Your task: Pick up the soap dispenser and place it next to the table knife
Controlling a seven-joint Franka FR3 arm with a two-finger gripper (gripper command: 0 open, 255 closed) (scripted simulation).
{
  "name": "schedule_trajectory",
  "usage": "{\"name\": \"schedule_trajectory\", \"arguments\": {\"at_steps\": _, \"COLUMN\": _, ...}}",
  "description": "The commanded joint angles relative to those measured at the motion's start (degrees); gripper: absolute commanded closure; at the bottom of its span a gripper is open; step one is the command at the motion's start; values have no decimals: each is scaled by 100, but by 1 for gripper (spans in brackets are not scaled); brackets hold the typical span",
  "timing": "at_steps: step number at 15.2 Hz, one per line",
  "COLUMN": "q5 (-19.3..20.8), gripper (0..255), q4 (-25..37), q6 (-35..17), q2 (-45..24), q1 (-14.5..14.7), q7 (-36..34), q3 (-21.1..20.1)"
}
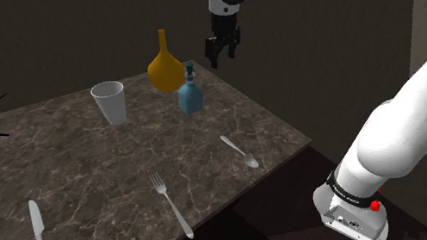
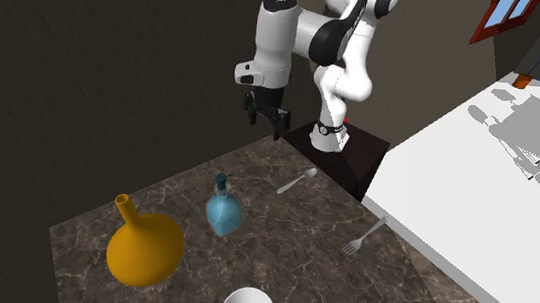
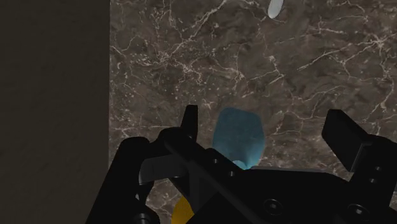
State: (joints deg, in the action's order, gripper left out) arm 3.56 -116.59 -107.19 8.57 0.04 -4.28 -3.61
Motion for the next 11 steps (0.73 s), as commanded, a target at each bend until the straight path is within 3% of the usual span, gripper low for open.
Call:
{"name": "schedule_trajectory", "arguments": {"at_steps": 1, "q5": 85, "gripper": 0, "q4": 387, "q6": -68, "q2": -461, "q1": -9, "q7": 11, "q3": -7}}
{"name": "schedule_trajectory", "arguments": {"at_steps": 11, "q5": 498, "gripper": 0, "q4": 2969, "q6": 156, "q2": -2872, "q1": 95, "q7": 9, "q3": -25}}
